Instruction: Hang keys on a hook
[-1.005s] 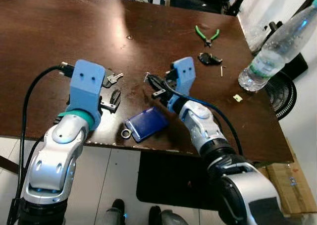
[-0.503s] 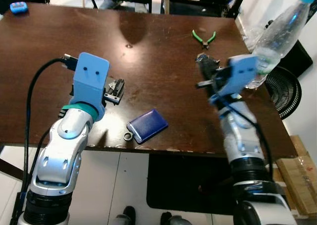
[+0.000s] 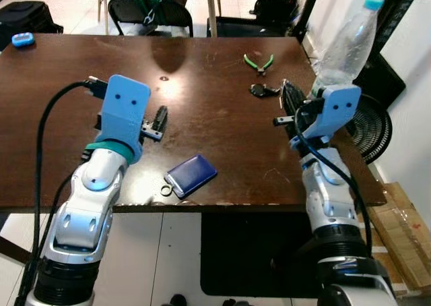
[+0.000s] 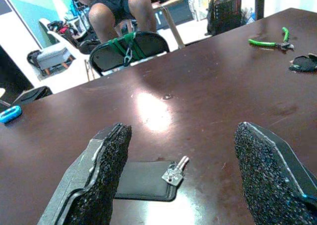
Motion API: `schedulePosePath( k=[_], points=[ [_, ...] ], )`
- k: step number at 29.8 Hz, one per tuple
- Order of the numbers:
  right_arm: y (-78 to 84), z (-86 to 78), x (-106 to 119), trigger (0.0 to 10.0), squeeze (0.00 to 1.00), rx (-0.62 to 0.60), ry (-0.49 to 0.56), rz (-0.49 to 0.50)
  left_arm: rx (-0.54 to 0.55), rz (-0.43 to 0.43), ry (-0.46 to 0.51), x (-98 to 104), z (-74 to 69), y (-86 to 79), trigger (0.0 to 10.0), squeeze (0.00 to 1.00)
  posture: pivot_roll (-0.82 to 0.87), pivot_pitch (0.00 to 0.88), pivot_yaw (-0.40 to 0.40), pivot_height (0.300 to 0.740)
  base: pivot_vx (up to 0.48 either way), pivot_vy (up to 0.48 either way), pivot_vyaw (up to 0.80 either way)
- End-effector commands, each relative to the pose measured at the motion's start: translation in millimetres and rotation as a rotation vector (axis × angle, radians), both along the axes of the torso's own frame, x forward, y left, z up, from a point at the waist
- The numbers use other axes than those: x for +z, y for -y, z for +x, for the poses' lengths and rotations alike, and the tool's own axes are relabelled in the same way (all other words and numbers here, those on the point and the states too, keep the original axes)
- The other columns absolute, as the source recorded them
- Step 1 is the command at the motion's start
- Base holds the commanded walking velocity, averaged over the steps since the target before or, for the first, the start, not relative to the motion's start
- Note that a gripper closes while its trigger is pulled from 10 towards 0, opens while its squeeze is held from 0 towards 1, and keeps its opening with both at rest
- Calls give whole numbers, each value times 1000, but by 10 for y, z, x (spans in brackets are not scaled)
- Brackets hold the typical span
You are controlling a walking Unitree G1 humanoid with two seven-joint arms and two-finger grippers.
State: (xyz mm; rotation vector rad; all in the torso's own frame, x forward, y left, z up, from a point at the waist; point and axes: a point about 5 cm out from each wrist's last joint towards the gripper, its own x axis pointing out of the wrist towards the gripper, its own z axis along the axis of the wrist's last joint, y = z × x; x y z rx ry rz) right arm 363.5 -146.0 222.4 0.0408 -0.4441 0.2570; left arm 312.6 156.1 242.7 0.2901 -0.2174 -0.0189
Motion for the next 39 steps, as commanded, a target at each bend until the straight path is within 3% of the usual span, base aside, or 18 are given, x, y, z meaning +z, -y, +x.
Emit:
schedulePosePath(
  k=[1, 15, 35, 39],
  points=[
    [-127, -17, -25, 10000, 0, 55, -20, -11, 20, 12, -13, -75, -5, -46, 10000, 0, -118, 36, 63, 740, -311, 0, 0],
    [-363, -4, 74, 10000, 0, 122, -14, -14, 38, 8, -4, -110, -34, -66, 10000, 0, -102, 37, 40, 740, -357, 0, 0],
    [-437, -40, 66, 10000, 0, 164, -21, -51, 39, 11, 4, -133, -37, -53, 10000, 0, -99, 49, 34, 740, -370, 0, 0],
    [-455, -41, 53, 10000, 0, 174, -29, -60, 39, 0, -2, -144, -30, -55, 10000, 0, -99, 49, 34, 740, 0, 0, 0]
  ],
)
